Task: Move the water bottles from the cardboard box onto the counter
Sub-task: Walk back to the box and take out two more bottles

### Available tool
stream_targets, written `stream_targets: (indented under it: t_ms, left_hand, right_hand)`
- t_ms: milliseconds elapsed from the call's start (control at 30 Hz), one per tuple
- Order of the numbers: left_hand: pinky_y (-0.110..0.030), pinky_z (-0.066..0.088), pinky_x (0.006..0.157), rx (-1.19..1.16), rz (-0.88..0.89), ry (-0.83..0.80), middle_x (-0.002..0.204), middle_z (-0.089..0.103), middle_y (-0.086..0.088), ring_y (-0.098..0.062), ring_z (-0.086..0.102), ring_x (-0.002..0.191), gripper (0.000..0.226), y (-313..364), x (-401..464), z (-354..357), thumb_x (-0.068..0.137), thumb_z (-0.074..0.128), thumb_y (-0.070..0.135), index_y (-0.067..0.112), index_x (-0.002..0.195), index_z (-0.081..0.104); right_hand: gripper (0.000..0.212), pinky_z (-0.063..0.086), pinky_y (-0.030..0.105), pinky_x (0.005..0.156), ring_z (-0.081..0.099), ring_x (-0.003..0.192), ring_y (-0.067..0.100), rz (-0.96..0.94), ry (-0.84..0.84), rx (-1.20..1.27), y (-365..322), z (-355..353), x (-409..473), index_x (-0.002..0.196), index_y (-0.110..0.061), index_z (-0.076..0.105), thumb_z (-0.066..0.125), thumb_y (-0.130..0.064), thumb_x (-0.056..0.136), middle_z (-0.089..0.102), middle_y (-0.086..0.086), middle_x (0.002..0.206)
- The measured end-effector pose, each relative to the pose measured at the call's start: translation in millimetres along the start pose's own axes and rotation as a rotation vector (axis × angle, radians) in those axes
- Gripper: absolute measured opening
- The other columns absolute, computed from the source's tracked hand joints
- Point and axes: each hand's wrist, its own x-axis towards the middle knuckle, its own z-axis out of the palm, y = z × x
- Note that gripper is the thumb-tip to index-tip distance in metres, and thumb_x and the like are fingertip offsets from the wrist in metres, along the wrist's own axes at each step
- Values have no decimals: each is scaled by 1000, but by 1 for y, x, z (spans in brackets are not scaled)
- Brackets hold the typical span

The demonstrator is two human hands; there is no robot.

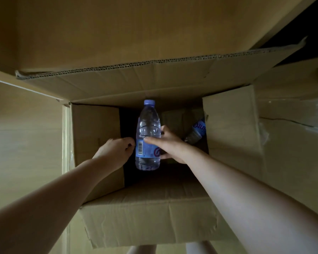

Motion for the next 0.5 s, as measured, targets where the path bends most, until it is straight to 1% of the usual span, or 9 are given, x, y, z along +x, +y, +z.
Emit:
stream_targets:
  t_ms: [100, 133, 200, 233, 267, 333, 400, 433, 500]
  left_hand:
    - [-29, 47, 65, -218, -62, 32, 100, 68, -2, -18, 60, 82, 26, 22, -9, -4, 100, 42, 31, 19, 109, 63]
    - [-27, 46, 64, -363, -105, 17, 100, 66, -2, -16, 59, 81, 27, 30, -12, -6, 99, 44, 34, 18, 113, 60]
    - [-31, 50, 72, -782, -206, -66, 105, 63, -2, -16, 61, 89, 30, 45, -21, -9, 97, 48, 45, 23, 116, 52]
    - [-32, 52, 73, -963, -243, -96, 107, 63, -2, -16, 62, 91, 33, 52, -26, -10, 94, 50, 49, 26, 117, 49]
    - [-31, 53, 69, -1067, -256, -94, 107, 62, -2, -15, 64, 89, 34, 57, -30, -10, 91, 53, 51, 27, 115, 47]
    - [-30, 53, 64, -1139, -268, -42, 109, 62, -3, -14, 64, 86, 44, 63, -36, -4, 86, 60, 49, 23, 117, 44]
    - [-42, 57, 78, -1197, -285, -52, 116, 63, -9, -24, 67, 95, 58, 61, -39, 4, 82, 68, 42, 17, 128, 43]
    - [-48, 56, 85, -1266, -297, -99, 118, 63, -12, -29, 67, 99, 63, 59, -39, 7, 80, 71, 39, 17, 131, 44]
    - [-47, 57, 82, -1439, -333, -260, 115, 65, -17, -32, 68, 97, 66, 54, -43, 10, 73, 73, 37, 18, 131, 47]
  right_hand:
    - [57, 53, 48, 90, 58, 110, 21, 19, -4, 58, -5, 3, -11, 126, -24, 40, 75, -30, 81, 58, 4, 121]
    - [59, 53, 49, 91, 57, 110, 21, 21, -10, 68, -6, 4, -15, 126, -24, 39, 75, -30, 80, 58, 4, 121]
    - [61, 55, 47, 86, 56, 110, 20, 15, -36, 78, -8, 2, -22, 125, -24, 39, 77, -34, 78, 56, 4, 121]
    - [61, 57, 46, 83, 55, 111, 21, 16, -59, 86, -8, 0, -26, 124, -24, 40, 76, -38, 78, 54, 4, 121]
    - [58, 58, 46, 80, 56, 111, 21, 22, -87, 96, -9, -2, -29, 123, -22, 41, 74, -43, 79, 53, 4, 122]
    - [48, 56, 48, 83, 58, 110, 21, 42, -140, 95, -11, -10, -35, 119, -20, 45, 61, -53, 87, 55, 4, 120]
    - [41, 50, 52, 93, 60, 109, 20, 65, -151, 69, -9, -19, -41, 115, -21, 50, 49, -55, 93, 60, 3, 116]
    - [38, 47, 53, 98, 61, 108, 20, 69, -141, 57, -8, -23, -42, 112, -22, 53, 47, -55, 94, 62, 3, 114]
    - [34, 43, 55, 102, 60, 110, 20, 86, -143, 88, -1, -29, -44, 112, -26, 55, 51, -54, 93, 64, 4, 116]
